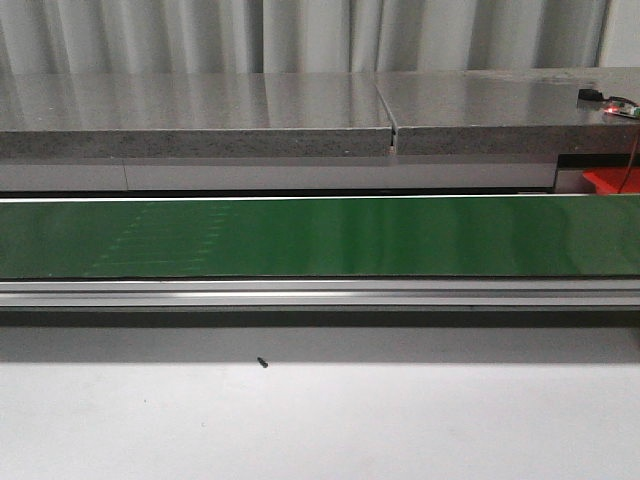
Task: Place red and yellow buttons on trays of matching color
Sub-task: 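Lower the left gripper and grasp a yellow mushroom button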
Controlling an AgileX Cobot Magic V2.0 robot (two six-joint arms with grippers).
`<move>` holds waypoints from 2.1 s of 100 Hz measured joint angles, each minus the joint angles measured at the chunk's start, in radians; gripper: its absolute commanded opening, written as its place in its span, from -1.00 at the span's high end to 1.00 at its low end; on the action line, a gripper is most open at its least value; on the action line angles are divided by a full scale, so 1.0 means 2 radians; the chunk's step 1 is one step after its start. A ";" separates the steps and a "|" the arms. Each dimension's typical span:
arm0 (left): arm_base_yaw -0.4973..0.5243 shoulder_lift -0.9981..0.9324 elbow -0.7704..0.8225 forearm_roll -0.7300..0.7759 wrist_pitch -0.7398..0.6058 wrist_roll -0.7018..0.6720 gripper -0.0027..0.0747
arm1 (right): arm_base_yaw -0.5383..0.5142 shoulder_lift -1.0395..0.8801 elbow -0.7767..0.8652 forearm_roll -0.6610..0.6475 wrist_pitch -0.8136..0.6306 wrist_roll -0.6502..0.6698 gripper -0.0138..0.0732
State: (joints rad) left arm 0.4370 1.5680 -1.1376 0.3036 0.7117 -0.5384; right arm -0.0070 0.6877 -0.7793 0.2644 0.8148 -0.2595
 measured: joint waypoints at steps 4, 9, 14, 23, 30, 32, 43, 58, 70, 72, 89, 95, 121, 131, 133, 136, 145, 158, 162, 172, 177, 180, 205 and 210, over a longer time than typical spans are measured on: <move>0.000 0.013 0.000 -0.002 -0.002 0.003 -0.72 | 0.000 0.000 0.000 0.000 0.000 0.000 0.84; 0.000 0.027 0.000 -0.004 -0.004 0.004 -0.72 | 0.000 0.000 0.000 0.000 0.000 0.000 0.84; 0.000 0.039 0.000 -0.004 -0.006 0.007 -0.72 | 0.000 0.000 0.000 0.000 0.000 0.000 0.84; 0.000 0.056 0.000 -0.007 -0.013 0.012 -0.72 | 0.000 0.000 0.000 0.000 0.000 0.000 0.84; 0.000 0.064 0.000 -0.009 -0.022 0.017 -0.72 | 0.000 0.000 0.000 0.000 0.000 0.000 0.84; 0.000 0.066 0.000 -0.010 -0.023 0.018 -0.72 | 0.000 0.000 0.000 0.000 0.000 0.000 0.84; 0.000 0.077 -0.004 -0.016 -0.030 0.022 -0.72 | 0.000 0.000 0.000 0.000 0.000 0.000 0.84; 0.000 0.095 -0.014 -0.045 -0.034 0.057 -0.72 | 0.000 0.000 0.000 0.000 0.000 0.000 0.84; 0.000 0.103 -0.022 -0.063 -0.036 0.075 -0.72 | 0.000 0.000 0.000 0.000 0.000 0.000 0.84; 0.000 0.104 -0.022 -0.064 -0.036 0.077 -0.72 | 0.000 0.000 0.000 0.000 0.000 0.000 0.84; 0.000 0.118 -0.034 -0.069 -0.036 0.086 -0.72 | 0.000 0.000 0.000 0.000 0.000 0.000 0.84; 0.000 0.126 -0.038 -0.069 -0.036 0.088 -0.72 | 0.000 0.000 0.000 0.000 0.000 0.000 0.84; 0.000 0.140 -0.043 -0.072 -0.039 0.095 -0.72 | 0.000 0.000 0.000 0.000 0.000 0.000 0.84; 0.000 0.140 -0.045 -0.072 -0.044 0.096 -0.72 | 0.000 0.000 0.000 0.000 0.000 0.000 0.84; 0.000 0.140 -0.045 -0.073 -0.044 0.096 -0.72 | 0.000 0.000 0.000 0.000 0.000 0.000 0.84; 0.000 0.140 -0.045 -0.073 -0.044 0.096 -0.72 | 0.000 0.000 0.000 0.000 0.000 0.000 0.84; 0.000 0.144 -0.045 -0.073 -0.044 0.097 -0.72 | 0.000 0.000 0.000 0.000 0.000 0.000 0.84; 0.000 0.151 -0.045 -0.073 -0.044 0.098 -0.72 | 0.000 0.000 0.000 0.000 0.000 0.000 0.84; 0.000 0.153 -0.045 -0.073 -0.044 0.099 -0.72 | 0.000 0.000 0.000 0.000 0.000 0.000 0.84; 0.000 0.155 -0.045 -0.073 -0.044 0.099 -0.72 | 0.000 0.000 0.000 0.000 0.000 0.000 0.84; 0.000 0.155 -0.045 -0.073 -0.044 0.099 -0.72 | 0.000 0.000 0.000 0.000 0.000 0.000 0.84; 0.000 0.155 -0.045 -0.073 -0.046 0.099 -0.72 | 0.000 0.000 0.000 0.000 0.000 0.000 0.84; 0.000 0.155 -0.045 -0.073 -0.046 0.099 -0.45 | 0.000 0.000 0.000 0.000 0.000 0.001 0.84; 0.000 0.155 -0.045 -0.073 -0.046 0.099 -0.30 | 0.000 0.000 0.000 0.000 0.000 0.001 0.84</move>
State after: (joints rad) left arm 0.4370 1.8775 -1.2273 0.1583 0.6207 -0.3406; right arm -0.0070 0.6877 -0.7793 0.2644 0.8148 -0.2577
